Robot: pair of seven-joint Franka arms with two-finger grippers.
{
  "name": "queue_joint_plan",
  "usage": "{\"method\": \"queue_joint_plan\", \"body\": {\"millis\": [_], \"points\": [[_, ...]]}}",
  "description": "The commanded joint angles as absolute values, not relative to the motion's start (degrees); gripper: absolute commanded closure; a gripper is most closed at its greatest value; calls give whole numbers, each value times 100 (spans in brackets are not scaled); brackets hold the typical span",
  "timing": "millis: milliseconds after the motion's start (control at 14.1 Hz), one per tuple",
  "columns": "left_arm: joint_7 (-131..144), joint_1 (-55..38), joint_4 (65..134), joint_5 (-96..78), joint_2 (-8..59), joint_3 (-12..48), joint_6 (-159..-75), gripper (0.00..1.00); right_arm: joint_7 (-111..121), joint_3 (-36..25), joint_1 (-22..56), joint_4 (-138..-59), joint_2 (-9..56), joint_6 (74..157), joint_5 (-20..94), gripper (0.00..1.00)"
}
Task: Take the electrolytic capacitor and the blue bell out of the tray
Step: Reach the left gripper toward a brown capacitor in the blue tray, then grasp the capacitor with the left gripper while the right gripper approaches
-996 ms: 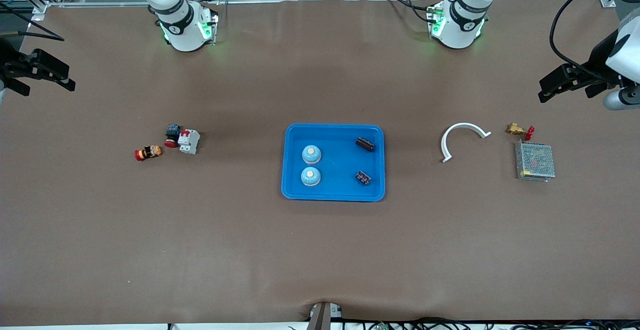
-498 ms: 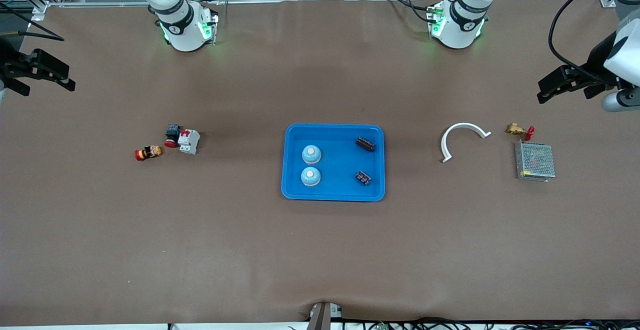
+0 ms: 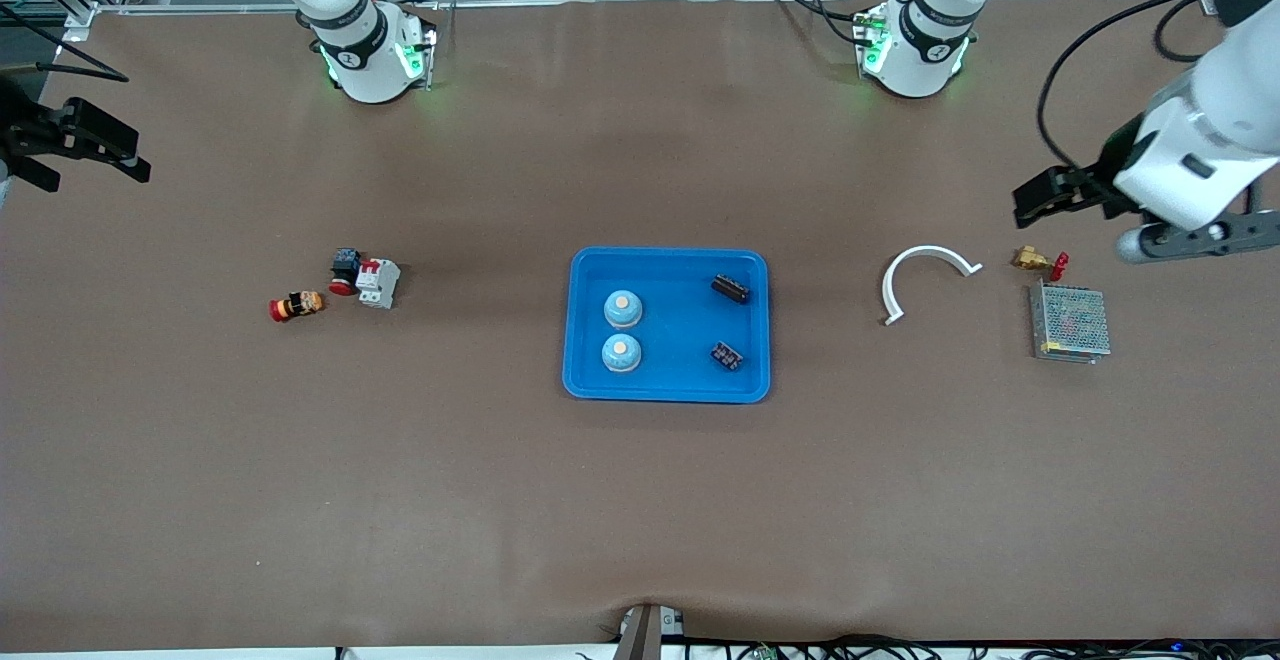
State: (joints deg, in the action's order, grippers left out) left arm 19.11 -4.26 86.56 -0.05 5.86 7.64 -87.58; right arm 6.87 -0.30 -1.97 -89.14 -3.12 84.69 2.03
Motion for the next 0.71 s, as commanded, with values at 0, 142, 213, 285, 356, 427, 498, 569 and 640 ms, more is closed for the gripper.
{"method": "queue_joint_plan", "body": {"millis": [0,142,213,285,356,427,498,569,640], "points": [[2905,-545,9332,-88,554,1184,-9498,0,615,9,-211,-8771,-229,8385,281,0],[3758,-589,9885,-35,571,1563,-10174,0,615,9,-141,-8789,-176,8385,281,0],[3997,-589,10175,-26,571,1678,-10491,0,615,9,-132,-8780,-97,8393,281,0],[4199,-606,10474,-26,580,1696,-10877,0,615,9,-80,-8772,-53,8411,281,0],[4462,-693,10720,-26,615,1731,-11211,0,615,0,-53,-8745,-44,8402,273,0],[4822,-816,10905,-18,720,1766,-11476,0,615,0,-79,-8745,-44,8411,281,0],[5234,-957,11038,-18,834,1767,-11740,0,615,0,-53,-8754,-35,8411,281,0],[5673,-1115,11083,-9,992,1767,-11925,0,615,9,-9,-8754,-9,8420,273,0],[6069,-1282,11074,17,1185,1767,-12066,0,607,9,78,-8745,61,8463,272,0]]}}
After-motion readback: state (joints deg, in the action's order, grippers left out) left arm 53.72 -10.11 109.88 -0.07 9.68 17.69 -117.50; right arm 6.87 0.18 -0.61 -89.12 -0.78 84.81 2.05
